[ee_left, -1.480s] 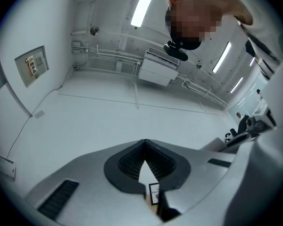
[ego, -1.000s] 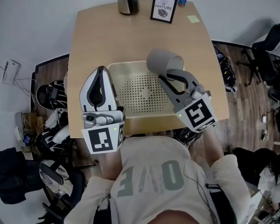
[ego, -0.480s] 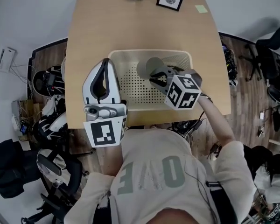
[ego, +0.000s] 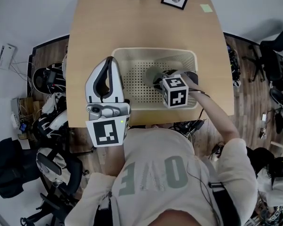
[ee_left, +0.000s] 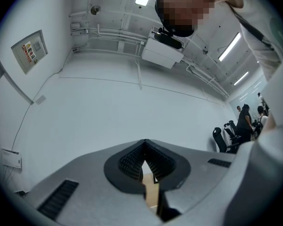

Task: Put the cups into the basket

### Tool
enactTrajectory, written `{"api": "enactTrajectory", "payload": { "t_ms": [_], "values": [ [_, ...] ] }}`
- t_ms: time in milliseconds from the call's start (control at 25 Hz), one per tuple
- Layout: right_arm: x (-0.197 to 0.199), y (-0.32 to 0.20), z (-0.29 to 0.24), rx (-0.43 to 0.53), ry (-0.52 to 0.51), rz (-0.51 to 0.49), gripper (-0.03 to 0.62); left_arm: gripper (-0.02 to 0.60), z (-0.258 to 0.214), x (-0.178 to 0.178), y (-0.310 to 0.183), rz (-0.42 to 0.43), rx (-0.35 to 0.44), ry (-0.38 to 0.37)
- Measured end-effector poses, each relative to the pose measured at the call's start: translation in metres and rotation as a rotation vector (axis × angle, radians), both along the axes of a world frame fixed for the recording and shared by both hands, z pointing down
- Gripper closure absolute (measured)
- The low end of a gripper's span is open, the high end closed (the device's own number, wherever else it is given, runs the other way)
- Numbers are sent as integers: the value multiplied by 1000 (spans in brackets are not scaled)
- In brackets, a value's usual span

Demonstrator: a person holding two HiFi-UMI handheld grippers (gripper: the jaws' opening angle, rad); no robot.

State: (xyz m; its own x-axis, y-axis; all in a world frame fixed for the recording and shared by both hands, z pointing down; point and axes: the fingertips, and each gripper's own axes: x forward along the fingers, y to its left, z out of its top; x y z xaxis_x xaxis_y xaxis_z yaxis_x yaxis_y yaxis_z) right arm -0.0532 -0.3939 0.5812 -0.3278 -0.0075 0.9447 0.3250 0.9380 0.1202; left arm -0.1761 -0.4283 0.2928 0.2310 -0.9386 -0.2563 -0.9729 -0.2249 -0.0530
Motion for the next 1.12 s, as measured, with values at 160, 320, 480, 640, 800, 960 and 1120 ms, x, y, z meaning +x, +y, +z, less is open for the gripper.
{"api": "enactTrajectory", "payload": {
  "t_ms": [160, 320, 480, 640, 800, 960, 1120],
  "values": [
    [5, 2, 12, -8, 32, -25, 563, 577, 0, 0, -2, 4, -1, -1],
    [5, 1, 16, 0, 27, -15, 559, 577, 0, -1, -1, 5, 0, -2],
    [-2, 0, 14, 16, -19, 17, 544, 577, 0, 0, -1, 7, 2, 3],
    [-5, -1, 9, 26, -63, 33, 439, 577, -2, 1, 0, 9, 7, 2],
    [-6, -3, -10, 35, -101, 55, 427, 577, -5, -1, 3, 8, 12, 4],
    [-8, -11, -50, 60, -190, 103, 421, 577, -8, -1, 5, 11, 19, 3],
    [-15, -31, -121, 132, -381, 230, 454, 577, -14, 2, 8, 25, 30, 0]
  ]
}}
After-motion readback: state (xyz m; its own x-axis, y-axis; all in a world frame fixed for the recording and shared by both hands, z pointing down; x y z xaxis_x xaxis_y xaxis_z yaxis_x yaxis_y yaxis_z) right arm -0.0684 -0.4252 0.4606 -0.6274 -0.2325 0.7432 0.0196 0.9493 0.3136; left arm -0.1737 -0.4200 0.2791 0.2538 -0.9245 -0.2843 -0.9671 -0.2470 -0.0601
